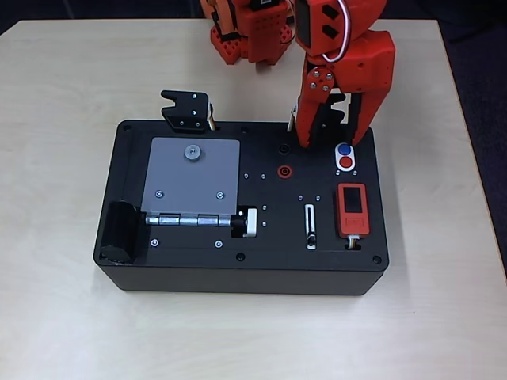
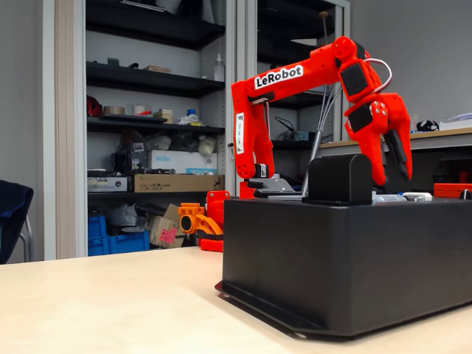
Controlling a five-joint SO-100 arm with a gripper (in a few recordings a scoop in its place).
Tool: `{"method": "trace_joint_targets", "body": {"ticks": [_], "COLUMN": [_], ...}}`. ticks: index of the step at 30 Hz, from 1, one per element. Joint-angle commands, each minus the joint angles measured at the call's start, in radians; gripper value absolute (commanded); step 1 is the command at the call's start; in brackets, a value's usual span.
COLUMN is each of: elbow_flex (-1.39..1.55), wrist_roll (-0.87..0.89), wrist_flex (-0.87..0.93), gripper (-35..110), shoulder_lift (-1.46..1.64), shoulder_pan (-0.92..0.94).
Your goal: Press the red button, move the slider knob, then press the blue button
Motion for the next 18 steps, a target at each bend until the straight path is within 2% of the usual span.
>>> {"method": "trace_joint_targets", "body": {"ticks": [1,14,18], "elbow_flex": [-0.009,-0.035,-0.031], "wrist_roll": [0.009,-0.008,-0.008], "wrist_flex": [0.011,-0.002,-0.005], "gripper": [22,38,39], "shoulder_lift": [0.020,-0.021,-0.026], "shoulder_pan": [-0.009,-0.034,-0.035]}}
